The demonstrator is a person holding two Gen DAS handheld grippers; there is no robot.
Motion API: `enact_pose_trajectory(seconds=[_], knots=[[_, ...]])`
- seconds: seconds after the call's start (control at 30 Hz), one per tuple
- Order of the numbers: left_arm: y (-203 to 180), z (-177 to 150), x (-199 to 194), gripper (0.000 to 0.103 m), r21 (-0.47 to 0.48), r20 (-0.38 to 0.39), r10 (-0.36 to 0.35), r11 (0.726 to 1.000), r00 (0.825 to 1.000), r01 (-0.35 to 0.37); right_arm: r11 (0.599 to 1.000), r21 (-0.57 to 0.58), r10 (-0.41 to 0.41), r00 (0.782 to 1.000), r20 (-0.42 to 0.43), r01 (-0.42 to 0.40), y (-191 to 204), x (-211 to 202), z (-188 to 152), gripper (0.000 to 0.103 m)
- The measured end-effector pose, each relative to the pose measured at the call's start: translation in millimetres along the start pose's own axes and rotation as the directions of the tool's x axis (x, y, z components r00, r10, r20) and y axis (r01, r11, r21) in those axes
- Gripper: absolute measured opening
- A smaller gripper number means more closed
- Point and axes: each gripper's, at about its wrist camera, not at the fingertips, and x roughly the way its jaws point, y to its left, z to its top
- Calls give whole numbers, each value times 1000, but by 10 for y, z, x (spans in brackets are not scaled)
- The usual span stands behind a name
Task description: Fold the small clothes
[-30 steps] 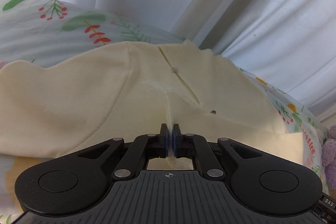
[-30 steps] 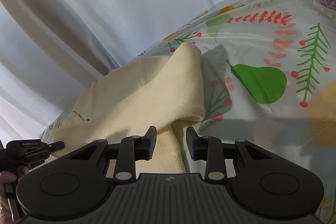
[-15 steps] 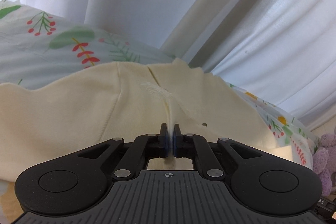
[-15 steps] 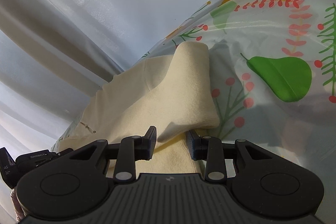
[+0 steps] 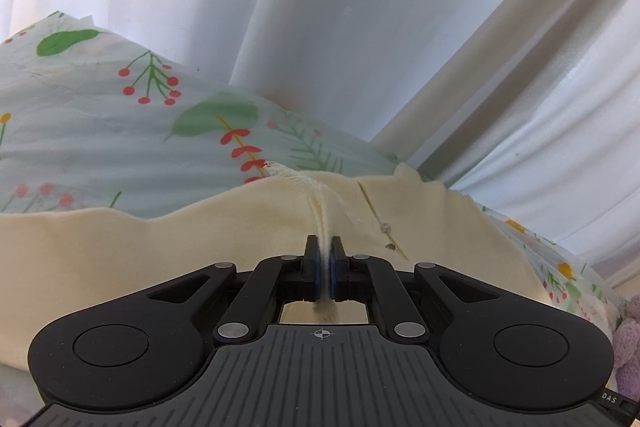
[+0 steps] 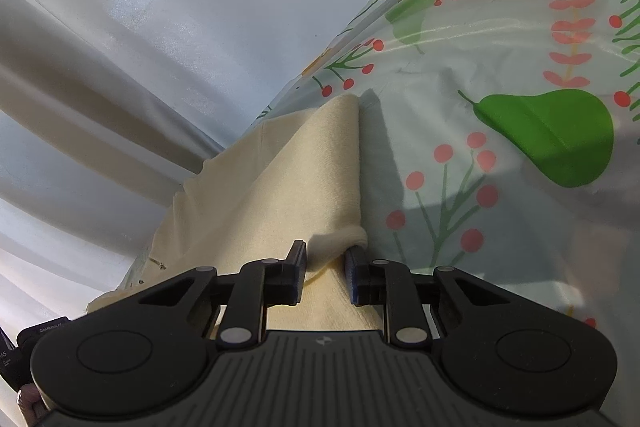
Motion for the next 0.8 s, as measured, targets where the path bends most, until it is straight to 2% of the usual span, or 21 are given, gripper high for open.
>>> enact_pose_trajectory(seconds=[0.07,0.2,0.33,0.5,0.6,0.7,0.8], knots=[[-20,-41,43,6,19,-9,9,1000,1000,-9,999,-29,-20,1000,19,21,31,4,6,12],[-84,-139,147,6,70,-25,37,997,999,-35,995,-72,-69,997,26,70,70,19,12,12],[-108,-172,147,6,91,-23,38,995,999,-36,1000,-14,-5,1000,-4,5,40,-88,-10,16],[-71,-105,80,6,40,-9,4,999,1000,-4,996,-65,58,997,-43,-61,185,-106,-110,22],[-77,-73,20,6,24,1,-16,1000,1000,16,998,-30,47,996,-72,-50,206,-20,-97,23],[-86,-61,-28,6,33,6,-28,999,1000,27,999,-43,-12,996,-90,8,215,69,-97,23],[-80,-65,-18,6,44,5,-19,999,1000,19,999,-39,-16,998,-63,14,209,108,-74,22]])
